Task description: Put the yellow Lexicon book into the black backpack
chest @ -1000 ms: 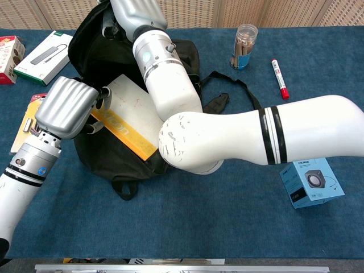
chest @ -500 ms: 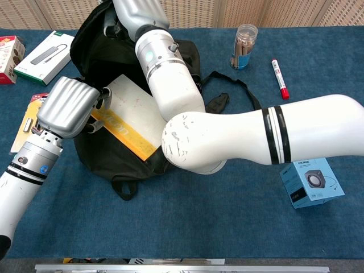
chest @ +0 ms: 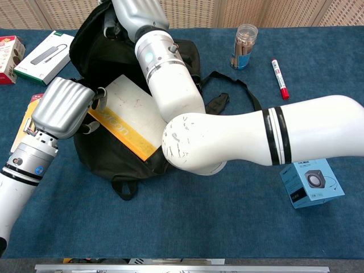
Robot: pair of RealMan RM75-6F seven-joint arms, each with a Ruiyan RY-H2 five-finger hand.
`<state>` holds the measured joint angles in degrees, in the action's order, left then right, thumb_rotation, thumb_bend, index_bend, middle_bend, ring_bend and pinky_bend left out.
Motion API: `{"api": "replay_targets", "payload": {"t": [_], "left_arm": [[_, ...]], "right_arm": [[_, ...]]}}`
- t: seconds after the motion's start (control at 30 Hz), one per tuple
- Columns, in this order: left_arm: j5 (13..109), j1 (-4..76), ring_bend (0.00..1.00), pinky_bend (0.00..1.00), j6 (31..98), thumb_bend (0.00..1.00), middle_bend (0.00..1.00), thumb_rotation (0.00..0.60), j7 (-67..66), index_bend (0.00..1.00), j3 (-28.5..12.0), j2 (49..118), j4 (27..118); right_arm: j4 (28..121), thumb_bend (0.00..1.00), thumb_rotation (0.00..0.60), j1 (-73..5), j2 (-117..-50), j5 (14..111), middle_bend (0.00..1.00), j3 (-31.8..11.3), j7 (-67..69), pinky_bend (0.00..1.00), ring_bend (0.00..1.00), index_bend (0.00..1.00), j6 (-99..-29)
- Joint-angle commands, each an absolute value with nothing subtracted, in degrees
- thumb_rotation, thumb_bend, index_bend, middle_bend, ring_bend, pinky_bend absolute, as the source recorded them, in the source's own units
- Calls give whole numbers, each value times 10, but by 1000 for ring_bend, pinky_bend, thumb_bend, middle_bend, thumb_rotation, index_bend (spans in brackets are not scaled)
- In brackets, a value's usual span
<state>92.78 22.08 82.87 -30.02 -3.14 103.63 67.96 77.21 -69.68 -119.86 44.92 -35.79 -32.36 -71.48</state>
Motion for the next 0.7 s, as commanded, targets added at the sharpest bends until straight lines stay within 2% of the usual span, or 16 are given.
{"api": "replay_targets", "payload": {"t": [0.03, 0.7], "left_arm": [[926, 222, 500, 565, 826, 24, 599, 600, -301, 580, -32, 1038, 680], [916, 262, 501, 565, 785, 24, 599, 600, -337, 582, -55, 1086, 673]], "right_arm": [[772, 886, 600, -696, -1199, 449, 627, -357, -325, 855, 644, 722, -716], [774, 886, 600, -695, -1200, 450, 627, -359, -323, 856, 646, 722, -717]]}}
